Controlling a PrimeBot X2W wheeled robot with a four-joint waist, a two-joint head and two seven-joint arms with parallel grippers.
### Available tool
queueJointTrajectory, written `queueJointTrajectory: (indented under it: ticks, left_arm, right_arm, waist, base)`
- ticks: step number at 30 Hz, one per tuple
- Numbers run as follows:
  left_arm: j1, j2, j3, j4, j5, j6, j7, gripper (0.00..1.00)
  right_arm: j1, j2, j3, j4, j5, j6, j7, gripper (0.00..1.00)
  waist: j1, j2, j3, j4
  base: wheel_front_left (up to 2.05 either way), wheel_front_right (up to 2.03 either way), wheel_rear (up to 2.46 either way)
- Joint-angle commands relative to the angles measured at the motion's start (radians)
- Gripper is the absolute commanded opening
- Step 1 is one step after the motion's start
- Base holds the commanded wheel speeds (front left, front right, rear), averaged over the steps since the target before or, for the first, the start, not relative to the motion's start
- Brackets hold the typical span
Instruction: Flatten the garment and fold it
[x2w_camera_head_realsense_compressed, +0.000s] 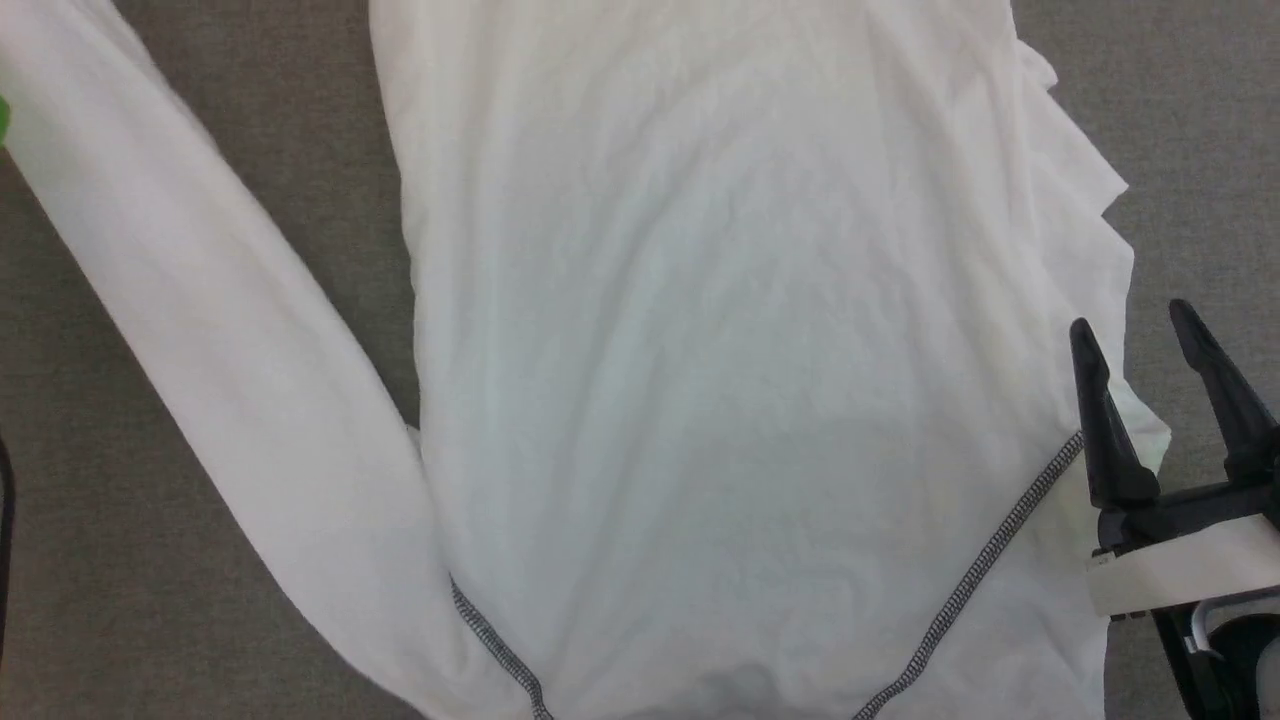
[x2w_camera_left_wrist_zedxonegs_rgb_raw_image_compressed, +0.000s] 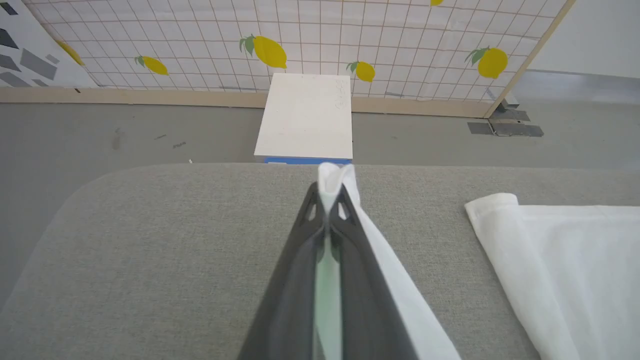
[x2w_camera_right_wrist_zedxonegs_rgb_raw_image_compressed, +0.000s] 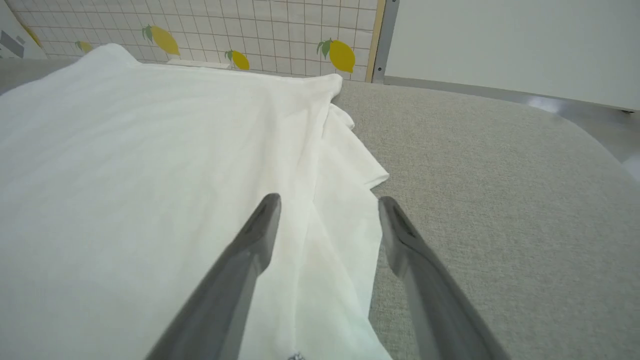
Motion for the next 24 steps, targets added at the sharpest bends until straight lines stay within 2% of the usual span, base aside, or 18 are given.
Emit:
queueJointTrajectory:
  ticks: [1, 6, 12, 15, 24]
  left_arm:
    - [0.03, 0.019, 0.021, -0.023, -0.017, 0.001, -0.014, 0.0]
    - [0.137, 0.068, 0.097, -0.112, -0.049, 0.021, -0.016, 0.0]
    - [0.318, 0.111, 0.225, -0.216, -0.101, 0.067, 0.0, 0.0]
    - [0.43, 0.113, 0.294, -0.266, -0.126, 0.086, -0.001, 0.0]
    - [0.67, 0.05, 0.423, -0.409, -0.18, 0.107, -0.029, 0.0]
  right_arm:
    - [0.012, 0.009, -0.006, 0.004, -0.001, -0.002, -0.005, 1.0]
    - [0.046, 0.027, -0.033, 0.007, -0.009, -0.002, 0.001, 1.0]
    - [0.085, 0.048, -0.059, -0.003, -0.023, -0.002, 0.017, 1.0]
    - [0.104, 0.06, -0.066, -0.009, -0.028, -0.002, 0.027, 1.0]
    - [0.152, 0.082, -0.094, -0.038, -0.04, -0.002, 0.051, 1.0]
  waist:
    - [-0.0001, 0.0, -0.101, 0.04]
    - [-0.0001, 0.0, -0.182, 0.072]
    - [-0.0001, 0.0, -0.261, 0.103]
    - [-0.0001, 0.0, -0.295, 0.115]
    - [-0.0001, 0.0, -0.358, 0.138]
  base:
    - [0.0, 0.0, 0.0]
    - [0.0, 0.0, 0.0]
    - [0.0, 0.0, 0.0]
    - [0.0, 0.0, 0.0]
    - [0.0, 0.0, 0.0]
